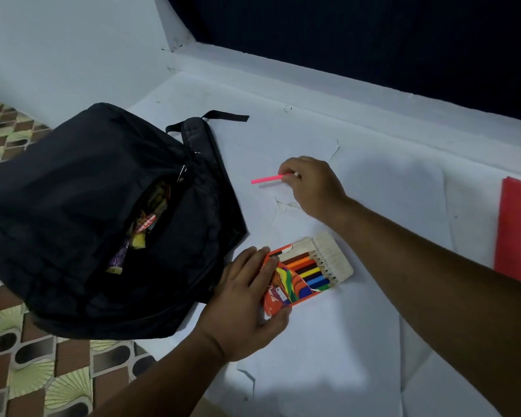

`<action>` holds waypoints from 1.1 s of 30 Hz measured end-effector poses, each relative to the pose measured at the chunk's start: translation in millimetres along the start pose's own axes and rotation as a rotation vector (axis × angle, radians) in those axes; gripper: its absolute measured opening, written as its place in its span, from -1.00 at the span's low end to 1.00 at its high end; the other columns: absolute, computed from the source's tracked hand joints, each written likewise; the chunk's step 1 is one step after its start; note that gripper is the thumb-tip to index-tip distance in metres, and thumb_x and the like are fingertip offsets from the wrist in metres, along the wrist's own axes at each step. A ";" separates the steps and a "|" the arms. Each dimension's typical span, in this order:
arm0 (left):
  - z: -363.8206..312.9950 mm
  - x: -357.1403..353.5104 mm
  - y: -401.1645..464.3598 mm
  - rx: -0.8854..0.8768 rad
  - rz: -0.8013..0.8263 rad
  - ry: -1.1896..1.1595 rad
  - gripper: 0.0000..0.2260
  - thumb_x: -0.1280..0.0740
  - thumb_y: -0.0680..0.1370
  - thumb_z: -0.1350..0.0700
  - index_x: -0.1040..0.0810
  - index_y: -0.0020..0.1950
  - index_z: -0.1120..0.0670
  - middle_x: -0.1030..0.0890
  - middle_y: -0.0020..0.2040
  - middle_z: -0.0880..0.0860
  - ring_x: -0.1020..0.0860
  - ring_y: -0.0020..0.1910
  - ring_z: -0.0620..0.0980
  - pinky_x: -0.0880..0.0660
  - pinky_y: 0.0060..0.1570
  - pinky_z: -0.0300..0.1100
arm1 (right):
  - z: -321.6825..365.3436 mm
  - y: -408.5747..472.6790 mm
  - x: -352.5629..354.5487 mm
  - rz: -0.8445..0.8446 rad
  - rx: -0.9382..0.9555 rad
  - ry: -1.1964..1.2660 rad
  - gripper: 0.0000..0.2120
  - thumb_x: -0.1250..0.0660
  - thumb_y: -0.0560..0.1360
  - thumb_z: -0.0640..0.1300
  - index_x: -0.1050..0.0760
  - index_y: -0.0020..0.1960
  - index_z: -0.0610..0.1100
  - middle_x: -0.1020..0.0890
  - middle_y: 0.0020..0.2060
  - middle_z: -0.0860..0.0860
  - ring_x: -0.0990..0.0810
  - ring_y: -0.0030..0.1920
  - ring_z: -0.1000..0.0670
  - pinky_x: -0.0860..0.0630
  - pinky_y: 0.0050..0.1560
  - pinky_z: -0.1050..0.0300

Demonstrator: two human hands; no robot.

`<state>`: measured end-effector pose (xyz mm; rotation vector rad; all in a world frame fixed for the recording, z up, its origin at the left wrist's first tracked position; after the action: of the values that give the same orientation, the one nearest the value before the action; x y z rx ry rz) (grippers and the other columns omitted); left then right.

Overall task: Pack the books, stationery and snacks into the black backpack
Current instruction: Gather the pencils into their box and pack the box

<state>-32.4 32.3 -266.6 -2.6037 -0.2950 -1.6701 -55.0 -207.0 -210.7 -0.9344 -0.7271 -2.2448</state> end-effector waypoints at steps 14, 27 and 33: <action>-4.8 7.8 2.0 -0.068 -0.039 -0.022 -0.29 -0.23 0.52 -0.31 -0.32 0.55 0.06 -0.33 0.55 0.02 -0.20 0.55 0.05 -0.17 0.49 -0.02 | 3.5 -122.2 18.3 0.104 0.070 -0.209 -0.80 -0.32 0.56 -0.13 -0.69 0.08 -0.06 -0.62 0.05 -0.02 -0.49 0.10 0.03 -0.55 0.04 0.04; -7.5 7.1 0.8 -0.071 -0.052 -0.043 -0.28 -0.19 0.50 -0.33 -0.34 0.54 0.07 -0.36 0.53 0.03 -0.22 0.54 0.04 -0.20 0.48 0.03 | 18.1 -161.4 4.0 0.231 -0.114 -0.312 -0.57 -0.11 0.68 -0.01 -0.25 0.54 0.04 -0.41 0.46 -0.02 -0.23 0.52 -0.02 -0.15 0.49 -0.12; -5.4 6.4 1.2 -0.072 -0.058 -0.042 -0.28 -0.19 0.50 -0.32 -0.33 0.54 0.06 -0.34 0.54 0.01 -0.19 0.54 0.01 -0.21 0.50 0.04 | -8.5 -185.3 31.7 -0.184 -0.248 -0.138 -0.63 -0.15 0.63 0.01 -0.50 0.36 -0.08 -0.57 0.30 -0.06 -0.49 0.34 -0.05 -0.51 0.25 -0.18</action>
<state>-34.5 31.4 -258.4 -2.7108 -0.3211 -1.6753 -205.5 -97.7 -238.7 -1.1934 -0.6249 -2.4930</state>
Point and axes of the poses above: each hand's wrist, its own y-axis towards the middle knuckle, its own x-axis out of the back of the hand, z = x × y, the point moved 7 cm from there along y, towards the middle knuckle
